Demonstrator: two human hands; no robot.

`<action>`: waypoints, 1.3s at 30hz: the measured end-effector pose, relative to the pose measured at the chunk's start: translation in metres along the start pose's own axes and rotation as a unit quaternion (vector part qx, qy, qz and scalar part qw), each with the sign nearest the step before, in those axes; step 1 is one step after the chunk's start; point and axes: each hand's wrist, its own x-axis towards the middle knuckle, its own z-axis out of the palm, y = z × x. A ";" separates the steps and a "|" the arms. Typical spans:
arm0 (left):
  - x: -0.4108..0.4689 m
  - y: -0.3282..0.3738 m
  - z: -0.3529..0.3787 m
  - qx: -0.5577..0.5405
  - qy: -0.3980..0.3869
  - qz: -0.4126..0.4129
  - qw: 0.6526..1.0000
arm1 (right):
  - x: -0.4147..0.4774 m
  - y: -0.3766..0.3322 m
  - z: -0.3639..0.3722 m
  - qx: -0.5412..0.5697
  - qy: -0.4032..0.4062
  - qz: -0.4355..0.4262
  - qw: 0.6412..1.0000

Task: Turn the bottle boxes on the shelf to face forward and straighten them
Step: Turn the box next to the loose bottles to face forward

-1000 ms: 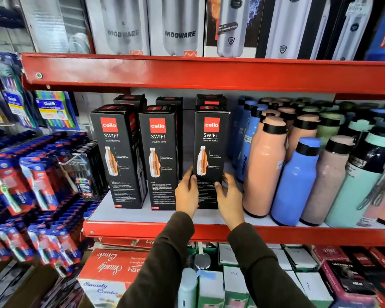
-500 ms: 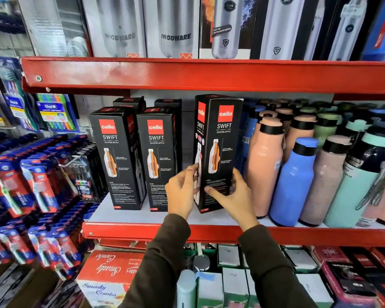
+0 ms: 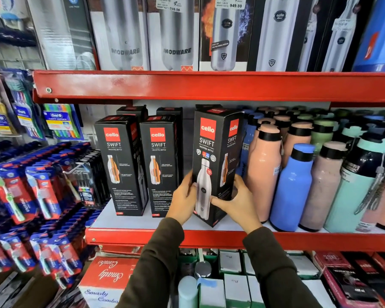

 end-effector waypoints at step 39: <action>-0.003 -0.011 0.029 0.021 0.130 -0.011 0.991 | 0.009 0.023 0.019 -0.053 0.001 -0.009 0.999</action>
